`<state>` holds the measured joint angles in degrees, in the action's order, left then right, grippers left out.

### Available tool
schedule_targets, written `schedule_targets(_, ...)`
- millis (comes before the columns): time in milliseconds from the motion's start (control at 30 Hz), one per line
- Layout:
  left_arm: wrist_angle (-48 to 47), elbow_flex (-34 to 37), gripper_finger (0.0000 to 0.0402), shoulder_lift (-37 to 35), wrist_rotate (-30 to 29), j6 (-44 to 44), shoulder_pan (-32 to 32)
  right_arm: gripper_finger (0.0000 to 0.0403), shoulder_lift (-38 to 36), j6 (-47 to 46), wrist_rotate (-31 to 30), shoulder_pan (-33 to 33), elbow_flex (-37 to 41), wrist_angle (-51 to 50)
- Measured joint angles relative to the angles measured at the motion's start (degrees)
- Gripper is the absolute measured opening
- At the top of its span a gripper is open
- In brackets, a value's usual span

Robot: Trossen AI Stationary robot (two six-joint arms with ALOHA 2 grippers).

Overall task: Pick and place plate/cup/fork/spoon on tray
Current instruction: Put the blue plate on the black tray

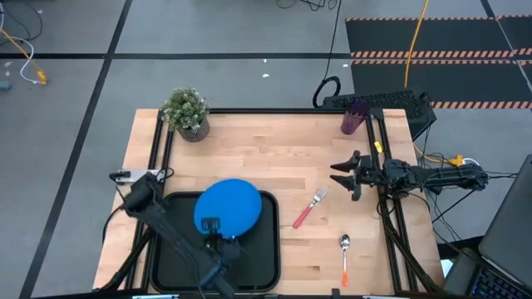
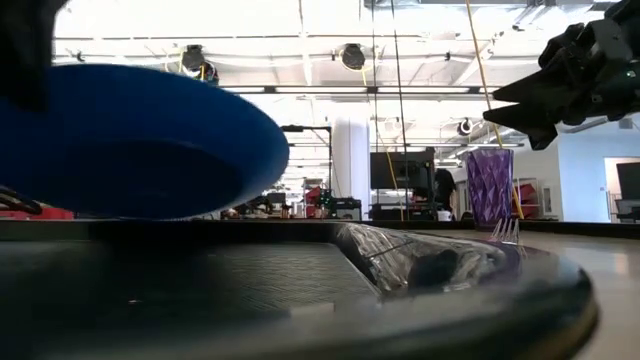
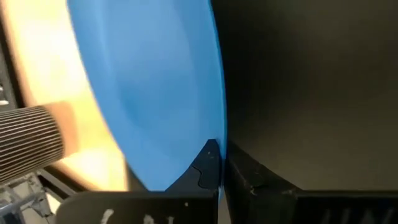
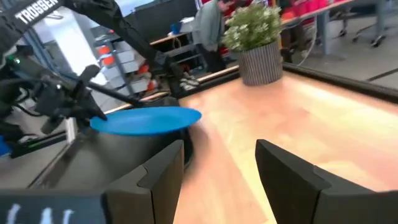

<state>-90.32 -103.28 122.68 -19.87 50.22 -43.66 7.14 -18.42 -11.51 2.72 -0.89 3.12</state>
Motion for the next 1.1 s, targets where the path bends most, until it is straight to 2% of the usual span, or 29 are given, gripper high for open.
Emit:
schedule_targets(167,0.15,-4.97,0.0003,5.62,2.10,0.11,-1.86,0.0194,0.02,-1.53,2.81,0.00,0.00,-0.59)
schedule_targets(467,0.60,-5.15,0.0003,5.89,10.41,8.56,-5.78,0.0194,0.04,-5.15,7.61,0.00,0.00,-1.56)
schedule_targets(667,4.88,-5.15,0.0003,5.89,10.90,15.24,-8.87,0.0194,0.04,-4.94,7.14,0.00,0.00,-1.54)
schedule_targets(867,7.56,-5.15,0.0004,5.89,11.91,15.36,-9.09,0.0194,0.02,-4.87,7.11,0.00,0.00,-1.45)
schedule_targets(1100,11.71,-5.15,0.0076,5.92,14.33,12.91,-7.71,0.0194,0.03,-4.89,7.11,0.00,0.00,-1.45)
